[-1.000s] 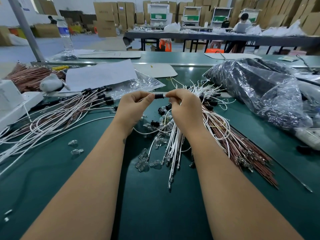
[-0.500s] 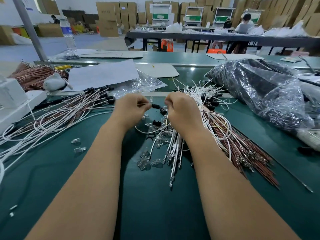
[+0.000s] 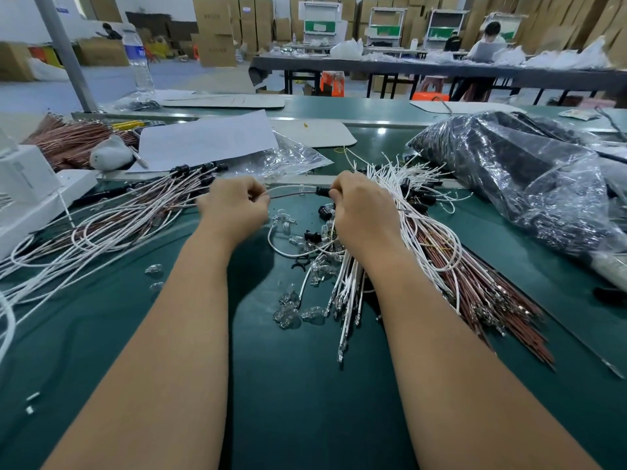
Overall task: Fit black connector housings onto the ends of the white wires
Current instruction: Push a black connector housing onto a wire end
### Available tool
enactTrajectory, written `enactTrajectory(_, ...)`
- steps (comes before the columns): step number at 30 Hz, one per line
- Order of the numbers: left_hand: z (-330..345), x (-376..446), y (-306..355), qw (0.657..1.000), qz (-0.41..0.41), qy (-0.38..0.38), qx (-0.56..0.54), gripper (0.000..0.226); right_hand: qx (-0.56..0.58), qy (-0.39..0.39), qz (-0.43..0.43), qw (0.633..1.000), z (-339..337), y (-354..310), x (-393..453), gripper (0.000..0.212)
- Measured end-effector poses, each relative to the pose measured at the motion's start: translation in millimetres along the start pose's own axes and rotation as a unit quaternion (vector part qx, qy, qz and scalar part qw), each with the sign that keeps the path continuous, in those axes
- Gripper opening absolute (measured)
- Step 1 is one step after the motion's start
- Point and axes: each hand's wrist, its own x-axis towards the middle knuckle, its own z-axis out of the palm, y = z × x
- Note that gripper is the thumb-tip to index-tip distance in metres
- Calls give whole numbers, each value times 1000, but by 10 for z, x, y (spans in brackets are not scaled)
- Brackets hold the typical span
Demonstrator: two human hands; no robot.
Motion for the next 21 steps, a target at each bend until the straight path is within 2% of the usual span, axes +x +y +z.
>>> enactTrajectory(3,-32,-4,-86,989,-39,31,142,7,-1,2,19,1000,-15,28,-13,15)
enactTrajectory(4,-25,-7,-91,988,-28,25,151,17,-1,0,16,1000,-9,22,-15,15)
enactTrajectory(6,-4,-26,-22,994,46,15,95,43,12,2,5,1000,1,-10,-20,15)
enactTrajectory(7,13,-35,40,993,101,12,52,45,25,1,-3,1000,2,-29,-23,14)
enactTrajectory(9,50,-55,171,983,183,2,-6,27,50,-9,-16,999,7,-61,-26,13)
enactTrajectory(10,66,-63,206,981,192,-11,-19,19,55,-12,-21,998,6,-64,-26,12)
enactTrajectory(12,65,-54,190,985,166,-35,-15,20,47,-10,-21,999,-3,-48,-29,12)
enactTrajectory(16,12,-14,22,991,120,-22,48,20,46,-8,6,999,-31,27,-24,12)
enactTrajectory(21,130,-112,295,979,182,-46,-81,9,100,-22,-2,995,-7,7,-28,11)
